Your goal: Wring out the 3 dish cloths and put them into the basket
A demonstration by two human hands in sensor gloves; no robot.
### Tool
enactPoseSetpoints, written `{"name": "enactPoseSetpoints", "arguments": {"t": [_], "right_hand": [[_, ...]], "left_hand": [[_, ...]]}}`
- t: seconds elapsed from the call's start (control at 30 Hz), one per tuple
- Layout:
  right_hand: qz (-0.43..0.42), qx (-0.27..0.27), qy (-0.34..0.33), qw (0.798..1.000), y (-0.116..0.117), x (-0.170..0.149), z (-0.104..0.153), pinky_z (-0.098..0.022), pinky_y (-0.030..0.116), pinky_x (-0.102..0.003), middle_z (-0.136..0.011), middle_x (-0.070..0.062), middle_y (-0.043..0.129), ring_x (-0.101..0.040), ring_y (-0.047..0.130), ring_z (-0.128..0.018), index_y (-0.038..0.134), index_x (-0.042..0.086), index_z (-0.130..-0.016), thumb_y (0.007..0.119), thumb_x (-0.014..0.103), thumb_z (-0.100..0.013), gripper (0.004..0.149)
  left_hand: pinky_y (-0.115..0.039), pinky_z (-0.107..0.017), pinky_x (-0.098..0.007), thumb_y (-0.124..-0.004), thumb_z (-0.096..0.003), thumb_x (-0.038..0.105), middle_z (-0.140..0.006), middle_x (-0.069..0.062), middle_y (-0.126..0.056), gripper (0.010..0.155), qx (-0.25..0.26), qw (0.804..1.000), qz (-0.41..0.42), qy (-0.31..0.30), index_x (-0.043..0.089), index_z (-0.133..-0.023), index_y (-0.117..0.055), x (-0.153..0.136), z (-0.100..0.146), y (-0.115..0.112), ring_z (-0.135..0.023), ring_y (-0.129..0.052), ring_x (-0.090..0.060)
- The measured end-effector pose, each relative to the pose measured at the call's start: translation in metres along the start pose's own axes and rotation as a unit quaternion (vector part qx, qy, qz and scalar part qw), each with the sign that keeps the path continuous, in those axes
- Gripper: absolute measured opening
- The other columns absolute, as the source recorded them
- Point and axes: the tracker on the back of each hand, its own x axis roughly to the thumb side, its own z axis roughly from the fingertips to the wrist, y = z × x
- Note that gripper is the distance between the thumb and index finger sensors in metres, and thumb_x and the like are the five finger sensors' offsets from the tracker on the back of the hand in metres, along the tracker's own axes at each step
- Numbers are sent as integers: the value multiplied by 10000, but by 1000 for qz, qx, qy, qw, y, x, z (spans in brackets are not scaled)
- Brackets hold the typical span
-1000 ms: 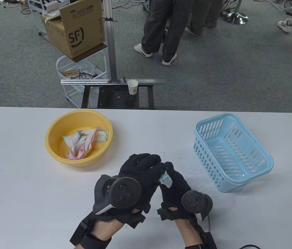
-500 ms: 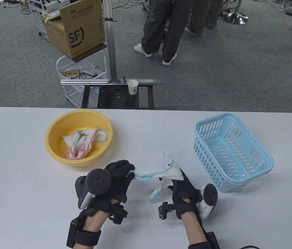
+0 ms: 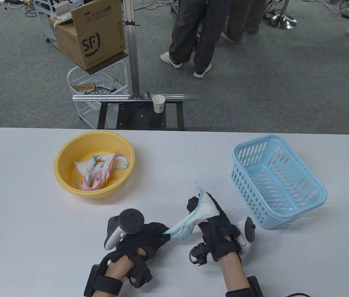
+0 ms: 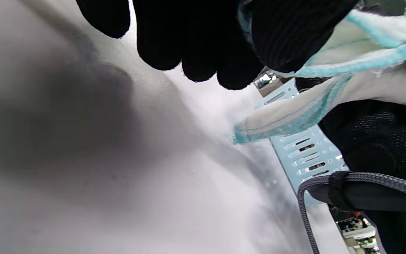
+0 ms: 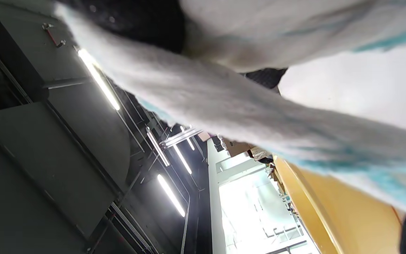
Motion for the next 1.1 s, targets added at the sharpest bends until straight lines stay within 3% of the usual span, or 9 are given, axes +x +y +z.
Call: {"name": "enactPoseSetpoints", "arguments": {"t": [0.17,0.33,0.43,0.6,0.73,0.9,1.0,1.1], "right_hand": [[19,11,1,1000,-1,4,-1,-667,608,-655,-934,-158,842,-449,810,-882,604,131,-1026,763,288,-546,529],[42,33,7,999,3,4,-1,-668,598,-663,-936,-154,842,-453,799,-889,606,138,-1028,761,290,-547,528],[46,39,4,998,6,7,0,-673,575,-674,-937,-151,842,-461,765,-910,607,142,-1029,761,292,-549,526],[96,93,8,991,21,7,3,-691,395,-716,-937,-113,863,-471,524,-1024,615,166,-1033,756,333,-557,525],[126,142,4,982,41,6,8,-683,263,-712,-933,-103,874,-456,412,-1052,606,157,-1037,742,376,-564,539],[154,170,-1,973,50,6,11,-675,227,-711,-909,-106,906,-447,421,-1053,612,132,-1030,738,407,-564,556],[163,176,1,971,51,5,11,-674,232,-716,-911,-106,906,-451,440,-1051,606,130,-1032,733,414,-567,559],[169,174,1,970,51,6,12,-673,245,-728,-925,-113,892,-460,463,-1046,600,128,-1034,732,417,-568,564]], "left_hand": [[-512,-786,-584,-816,-480,433,-1082,18,-661,532,27,998,51,18,260,-982,-781,-21,8,20,-1022,-666,-306],[-472,-804,-577,-778,-506,390,-1141,51,-519,584,86,989,116,-16,294,-1064,-633,-26,20,41,-1078,-566,-286],[-446,-812,-579,-785,-499,447,-1159,57,-466,646,87,980,175,-46,312,-1091,-565,-24,23,44,-1102,-516,-279],[-323,-823,-603,-839,-422,626,-1200,68,-335,894,-14,966,240,-93,334,-1141,-395,-5,15,24,-1163,-332,-275],[-204,-819,-619,-842,-370,728,-1210,63,-186,1079,-174,944,261,-103,322,-1154,-222,9,6,-6,-1174,-153,-275],[-337,-822,-620,-866,-377,712,-1188,3,-411,1036,-259,909,306,-110,269,-1156,-345,13,0,-28,-1144,-414,-322],[-477,-801,-586,-876,-417,648,-1101,10,-602,924,-256,905,320,-113,260,-1140,-452,13,-3,-31,-1049,-624,-306],[-614,-741,-544,-899,-436,567,-957,24,-781,735,-245,900,341,-117,252,-1053,-655,14,-5,-31,-900,-803,-269]]}}
